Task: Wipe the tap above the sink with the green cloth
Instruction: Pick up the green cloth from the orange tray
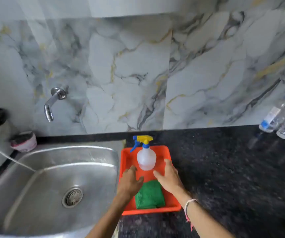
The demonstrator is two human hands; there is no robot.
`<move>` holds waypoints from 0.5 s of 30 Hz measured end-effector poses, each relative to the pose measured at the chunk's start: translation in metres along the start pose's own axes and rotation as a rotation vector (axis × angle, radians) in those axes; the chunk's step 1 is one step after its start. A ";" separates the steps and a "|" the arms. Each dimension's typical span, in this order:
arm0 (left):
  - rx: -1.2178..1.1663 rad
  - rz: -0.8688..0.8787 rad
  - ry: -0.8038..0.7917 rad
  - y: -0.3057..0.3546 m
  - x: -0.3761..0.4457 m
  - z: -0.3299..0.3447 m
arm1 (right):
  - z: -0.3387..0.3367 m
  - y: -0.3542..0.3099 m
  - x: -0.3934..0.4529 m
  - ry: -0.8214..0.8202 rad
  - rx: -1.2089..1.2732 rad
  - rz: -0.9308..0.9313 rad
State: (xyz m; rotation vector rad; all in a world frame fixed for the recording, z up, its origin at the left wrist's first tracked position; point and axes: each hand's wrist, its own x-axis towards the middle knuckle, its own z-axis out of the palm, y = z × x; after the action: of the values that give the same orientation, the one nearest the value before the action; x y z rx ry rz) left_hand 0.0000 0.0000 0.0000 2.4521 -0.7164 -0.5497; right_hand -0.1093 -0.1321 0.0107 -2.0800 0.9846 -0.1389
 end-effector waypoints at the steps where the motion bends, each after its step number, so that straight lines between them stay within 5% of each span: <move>1: 0.033 -0.084 -0.066 -0.003 0.001 0.010 | 0.008 0.006 0.002 -0.086 -0.046 0.076; 8: -0.023 -0.392 -0.210 -0.011 0.005 0.039 | 0.035 0.023 0.011 -0.214 -0.259 0.192; 15: -0.680 -0.519 -0.113 -0.034 -0.003 0.044 | 0.043 0.039 0.012 -0.144 -0.126 0.141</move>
State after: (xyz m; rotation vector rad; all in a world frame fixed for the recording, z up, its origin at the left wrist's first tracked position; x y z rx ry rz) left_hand -0.0121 0.0102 -0.0537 1.9411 0.0984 -0.9487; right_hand -0.1070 -0.1278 -0.0486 -2.0926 1.0703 0.1473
